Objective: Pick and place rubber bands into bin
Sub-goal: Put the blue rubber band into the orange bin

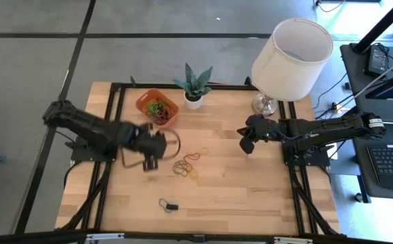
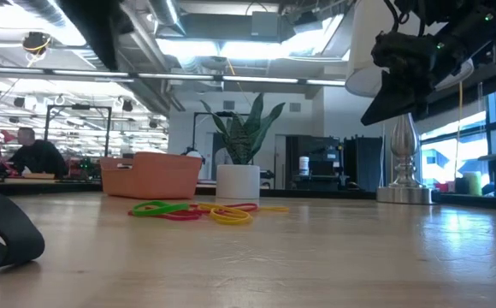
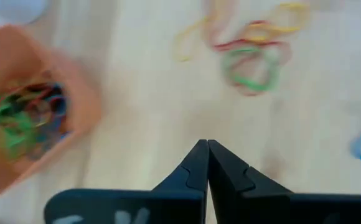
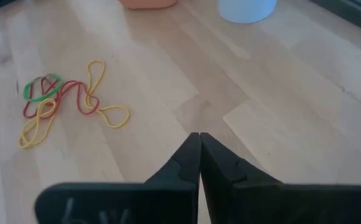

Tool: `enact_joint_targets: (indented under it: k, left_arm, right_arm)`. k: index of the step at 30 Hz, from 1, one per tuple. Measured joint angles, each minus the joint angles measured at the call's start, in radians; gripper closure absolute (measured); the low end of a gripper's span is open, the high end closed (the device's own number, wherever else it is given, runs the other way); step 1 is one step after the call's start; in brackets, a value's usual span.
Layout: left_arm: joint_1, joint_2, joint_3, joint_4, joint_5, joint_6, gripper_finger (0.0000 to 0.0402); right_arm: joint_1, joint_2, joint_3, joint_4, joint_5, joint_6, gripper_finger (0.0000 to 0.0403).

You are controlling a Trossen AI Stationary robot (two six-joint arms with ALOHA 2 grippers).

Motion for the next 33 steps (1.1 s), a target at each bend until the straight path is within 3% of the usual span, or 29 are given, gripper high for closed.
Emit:
enact_joint_targets:
  k: [7, 17, 24, 33]
  left_arm:
    - [-0.258, 0.102, 0.000, 0.161, -0.006, -0.076, 0.0364]
    - [-0.314, 0.360, 0.000, 0.307, 0.057, -0.087, 0.0266]
    - [-0.321, 0.463, 0.000, 0.469, 0.201, -0.057, 0.0264]
    - [-0.356, 0.561, 0.000, 0.468, 0.221, -0.049, 0.0281]
  right_arm:
    - [0.000, 0.000, 0.000, 0.000, -0.021, -0.029, 0.0389]
    - [0.000, 0.000, 0.000, 0.000, -0.077, -0.024, 0.0389]
    - [0.000, 0.000, 0.000, 0.000, -0.094, -0.024, 0.0389]
    - [0.000, 0.000, 0.000, 0.000, -0.094, -0.024, 0.0389]
